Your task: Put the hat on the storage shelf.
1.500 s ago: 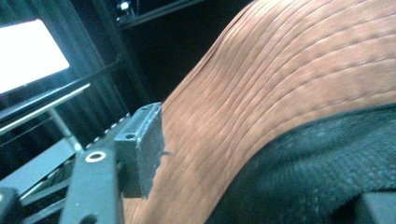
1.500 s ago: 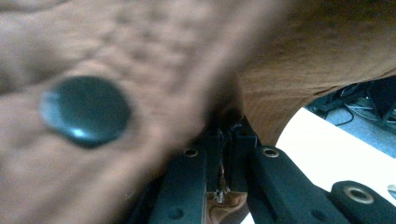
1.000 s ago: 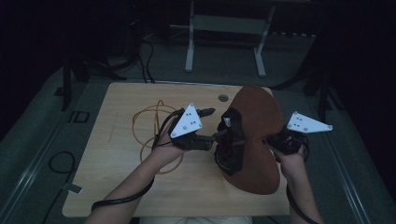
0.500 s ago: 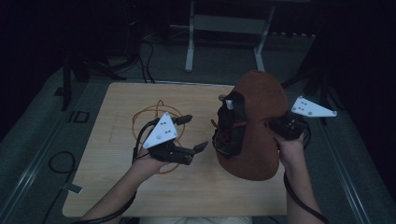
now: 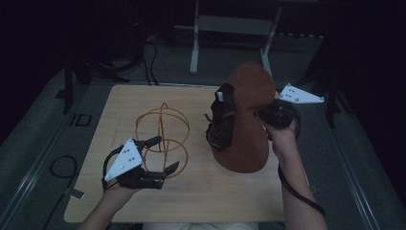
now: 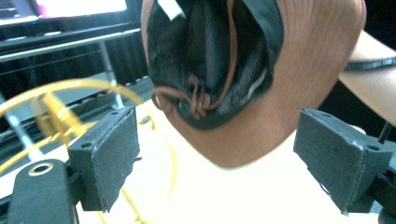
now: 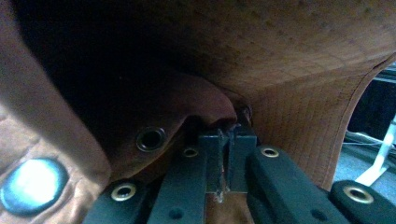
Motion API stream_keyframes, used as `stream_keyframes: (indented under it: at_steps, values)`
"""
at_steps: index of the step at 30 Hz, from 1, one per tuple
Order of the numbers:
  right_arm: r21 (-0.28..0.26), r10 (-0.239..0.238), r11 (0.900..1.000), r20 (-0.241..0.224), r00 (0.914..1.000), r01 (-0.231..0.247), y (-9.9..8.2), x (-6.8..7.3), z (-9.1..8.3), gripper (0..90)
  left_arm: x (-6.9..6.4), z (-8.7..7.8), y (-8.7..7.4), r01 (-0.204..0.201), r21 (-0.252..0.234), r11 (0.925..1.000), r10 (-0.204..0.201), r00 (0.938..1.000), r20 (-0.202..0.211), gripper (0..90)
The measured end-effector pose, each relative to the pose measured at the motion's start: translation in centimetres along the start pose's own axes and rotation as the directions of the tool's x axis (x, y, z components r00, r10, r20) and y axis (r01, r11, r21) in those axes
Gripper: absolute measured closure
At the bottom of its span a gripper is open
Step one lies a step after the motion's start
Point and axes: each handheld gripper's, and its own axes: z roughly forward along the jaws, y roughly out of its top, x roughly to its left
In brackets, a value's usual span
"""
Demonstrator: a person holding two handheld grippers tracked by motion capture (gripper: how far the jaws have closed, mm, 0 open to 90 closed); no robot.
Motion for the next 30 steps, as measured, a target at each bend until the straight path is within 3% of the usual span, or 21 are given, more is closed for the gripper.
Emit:
stream_keyframes:
  at_steps: [5, 11, 14, 15, 19, 21, 25, 30]
  values:
    - [0.015, 0.001, 0.9999, 0.001, 1.0000, -0.001, 0.3, 0.0, 1.7, 87.0, 0.1, -2.4, -2.9, 0.024, 0.013, 0.9996, -0.023, 0.9979, -0.061, 15.0]
    - [0.011, 0.005, 0.9999, -0.008, 1.0000, -0.005, 0.7, 0.0, 3.1, 87.0, 1.7, -4.4, -7.5, 0.090, 0.028, 0.9955, -0.084, 0.9817, -0.171, 15.4]
    - [0.004, 0.008, 1.0000, -0.016, 0.9998, -0.008, 1.1, 0.1, 3.7, 86.9, 2.7, -4.8, -9.9, 0.101, 0.047, 0.9938, -0.087, 0.9676, -0.237, 15.4]
    - [-0.002, 0.007, 1.0000, -0.017, 0.9998, -0.007, 1.3, 0.2, 4.0, 86.9, 3.2, -4.9, -10.7, 0.125, 0.046, 0.9911, -0.109, 0.9614, -0.253, 15.4]
    - [-0.021, -0.007, 0.9998, -0.028, 0.9996, 0.006, 2.6, 0.6, 5.2, 86.9, 5.0, -5.4, -13.4, 0.177, 0.031, 0.9837, -0.157, 0.9283, -0.337, 15.4]
    - [-0.028, -0.013, 0.9995, -0.027, 0.9995, 0.012, 3.4, 0.9, 5.8, 86.9, 5.7, -5.7, -14.3, 0.190, 0.022, 0.9815, -0.169, 0.9163, -0.363, 15.4]
    - [-0.049, -0.023, 0.9986, -0.067, 0.9975, 0.020, 4.9, 1.5, 6.9, 86.8, 6.5, -6.1, -15.4, 0.217, 0.034, 0.9756, -0.186, 0.8980, -0.399, 15.4]
    - [-0.037, -0.032, 0.9989, -0.133, 0.9906, 0.028, 6.0, 2.9, 9.1, 86.8, 6.7, -6.3, -15.9, 0.240, 0.021, 0.9706, -0.210, 0.8875, -0.410, 15.3]
